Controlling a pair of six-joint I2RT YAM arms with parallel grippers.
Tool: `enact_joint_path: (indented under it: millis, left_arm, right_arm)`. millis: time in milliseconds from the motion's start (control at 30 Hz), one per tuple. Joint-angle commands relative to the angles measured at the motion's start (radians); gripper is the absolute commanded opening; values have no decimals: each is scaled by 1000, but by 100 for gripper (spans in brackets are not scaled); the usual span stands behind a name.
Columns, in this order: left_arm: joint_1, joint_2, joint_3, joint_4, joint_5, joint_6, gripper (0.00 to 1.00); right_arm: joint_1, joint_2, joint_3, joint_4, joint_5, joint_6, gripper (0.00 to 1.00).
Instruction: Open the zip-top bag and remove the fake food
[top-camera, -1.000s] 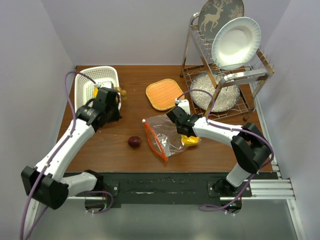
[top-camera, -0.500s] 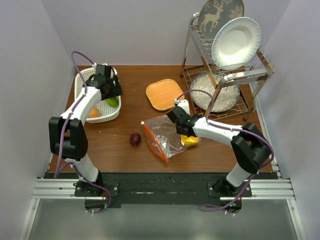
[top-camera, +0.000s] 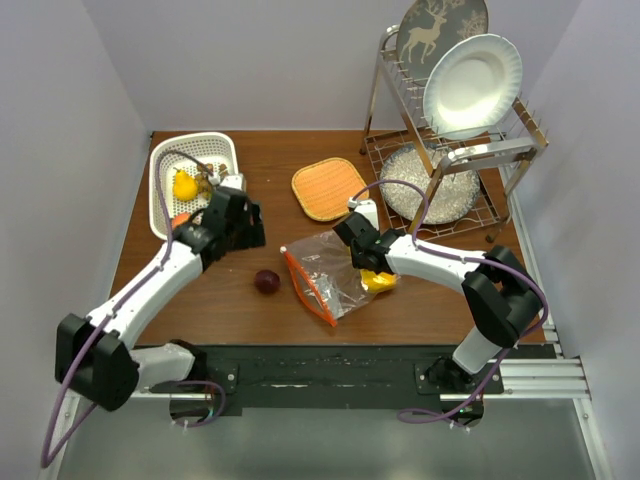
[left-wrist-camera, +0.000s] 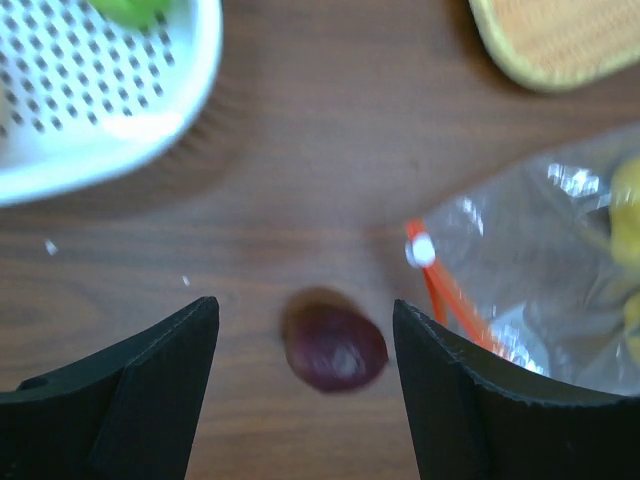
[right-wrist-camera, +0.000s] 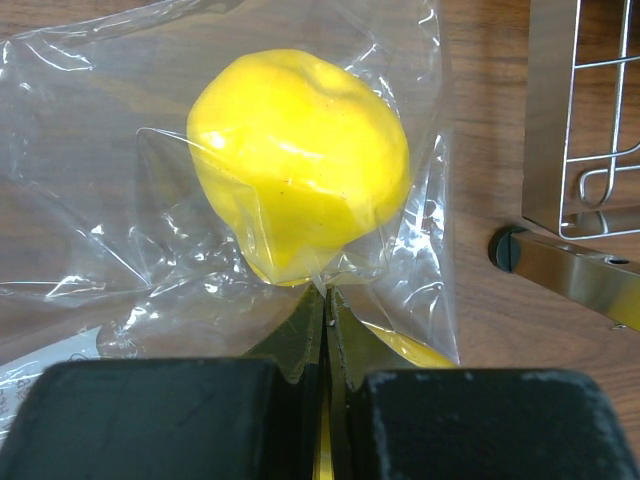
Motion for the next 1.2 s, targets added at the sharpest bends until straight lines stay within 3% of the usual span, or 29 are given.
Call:
enact_joint_path:
  millis: [0, 267, 767, 1033, 1133, 1167]
  left_arm:
    - [-140, -103, -132, -15, -58, -156, 75]
    - [-311, -59, -237, 18, -109, -269, 85]
    - [-323, 133, -186, 141, -210, -108, 91]
    - [-321, 191, -194, 218, -192, -102, 84]
    - [-323, 207, -207, 225, -190, -113, 76]
    - [-323, 211, -210, 225, -189, -122, 69]
  right_arm:
    - [-5, -29, -10, 16, -18, -3, 0]
    - [-6, -20, -9, 23, -37, -4, 0]
    - [-5, -23, -12, 28, -52, -12, 0]
    - [-5, -21, -13, 30, -55, -15, 0]
    - [-5, -23, -16, 31, -55, -17, 0]
    - [-5, -23, -16, 33, -55, -15, 0]
